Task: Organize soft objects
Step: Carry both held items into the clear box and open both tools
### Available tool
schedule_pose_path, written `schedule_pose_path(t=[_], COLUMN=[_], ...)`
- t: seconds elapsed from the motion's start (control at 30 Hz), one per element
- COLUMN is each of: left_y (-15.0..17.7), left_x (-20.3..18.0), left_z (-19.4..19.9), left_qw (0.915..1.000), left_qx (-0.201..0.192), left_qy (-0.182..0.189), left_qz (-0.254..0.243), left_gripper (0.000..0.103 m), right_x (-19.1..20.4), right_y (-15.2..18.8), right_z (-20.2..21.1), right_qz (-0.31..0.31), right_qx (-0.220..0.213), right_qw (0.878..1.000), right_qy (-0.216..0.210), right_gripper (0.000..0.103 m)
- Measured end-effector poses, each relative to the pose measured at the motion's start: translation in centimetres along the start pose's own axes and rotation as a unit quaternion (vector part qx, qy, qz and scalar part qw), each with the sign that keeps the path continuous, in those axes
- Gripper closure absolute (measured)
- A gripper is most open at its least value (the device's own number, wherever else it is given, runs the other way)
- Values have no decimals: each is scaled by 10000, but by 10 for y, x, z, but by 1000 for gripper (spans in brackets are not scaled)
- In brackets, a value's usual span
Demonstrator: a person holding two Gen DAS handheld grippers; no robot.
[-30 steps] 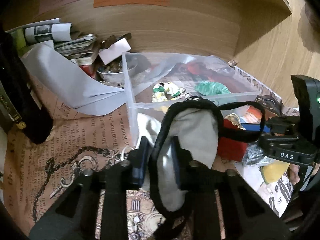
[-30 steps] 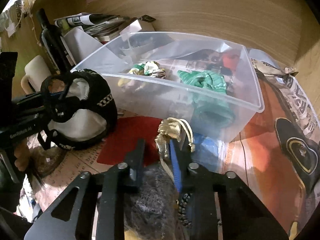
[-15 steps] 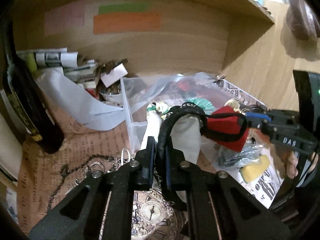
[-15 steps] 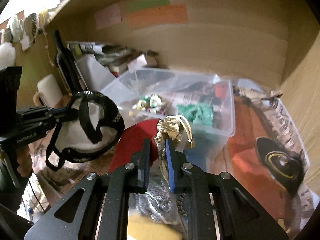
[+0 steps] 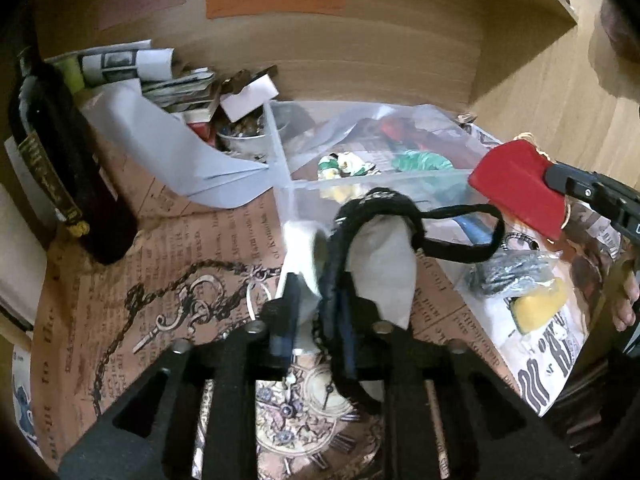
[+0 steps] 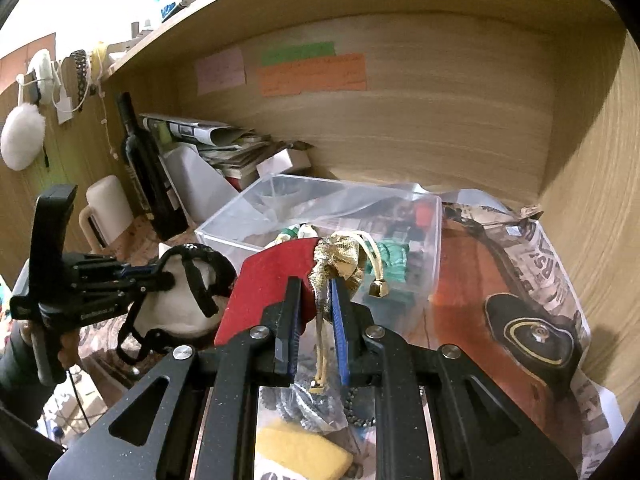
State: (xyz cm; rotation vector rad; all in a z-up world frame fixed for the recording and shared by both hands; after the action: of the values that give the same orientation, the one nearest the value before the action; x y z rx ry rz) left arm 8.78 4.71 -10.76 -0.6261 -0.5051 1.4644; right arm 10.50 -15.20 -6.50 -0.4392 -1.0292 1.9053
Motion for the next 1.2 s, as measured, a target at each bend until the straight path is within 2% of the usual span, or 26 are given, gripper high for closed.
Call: schedule_pose_path(t=[0.13, 0.17, 0.2, 0.23, 0.53, 0.67, 0.77, 0.9, 0.97, 1.03, 1.17, 1.2], left_y=[6, 8, 9, 9, -5, -16, -17, -4, 6, 16, 33, 35], left_x=[1, 0, -1, -2, -10, -10, 0, 13, 13, 14, 16, 15], left_z=[2, 3, 5, 6, 32, 21, 11, 21, 26, 23, 11, 9], left_qw=[10000, 10000, 10000, 9999, 9994, 9984, 9980, 9989, 9984, 9984, 9978, 9978], left_qx=[23, 16, 22, 31, -308, -232, 39, -23, -52, 122, 471, 476], left_qy=[-58, -55, -68, -104, -124, -441, -607, -469, -549, -529, -311, -273], left_qz=[22, 2, -14, -12, -110, -260, -161, 95, 92, 149, 338, 361], left_gripper=[79, 82, 92, 95, 95, 94, 81, 40, 36, 34, 34, 38], right_x=[-2, -2, -2, -3, -10, -11, -12, -16, -18, -19, -18, -18], right_y=[1, 2, 2, 2, 4, 3, 4, 5, 5, 6, 8, 9], right_z=[-1, -1, -1, -2, -1, -1, -1, -2, -5, -7, -11, -12], right_qz=[-29, -32, -37, -51, -179, -223, -234, -274, -297, -328, -357, -365], right_qx=[-11, -9, -7, -3, -74, -92, -112, -112, -82, -55, -23, -6], right_qw=[10000, 10000, 10000, 10000, 9998, 9996, 9996, 9994, 9994, 9992, 9990, 9990], right_qy=[-40, -37, -33, -30, -78, -128, -149, -165, -170, -199, -252, -261], right_gripper=[90, 90, 90, 90, 90, 89, 89, 89, 89, 89, 89, 89])
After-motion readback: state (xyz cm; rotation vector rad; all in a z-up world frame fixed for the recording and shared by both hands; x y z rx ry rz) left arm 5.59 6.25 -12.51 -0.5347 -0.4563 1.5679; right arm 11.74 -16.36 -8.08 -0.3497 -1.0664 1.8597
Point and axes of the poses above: each gripper's, at about its wrist camera, not at the fingertips, and z roughly against the way its jaws point, x to its left, y to its underside, the point moved 1 cm from there along -z, roughly the way its jaws point, and after that the axes turned 2 degrees about x, right-handed, at the moved point
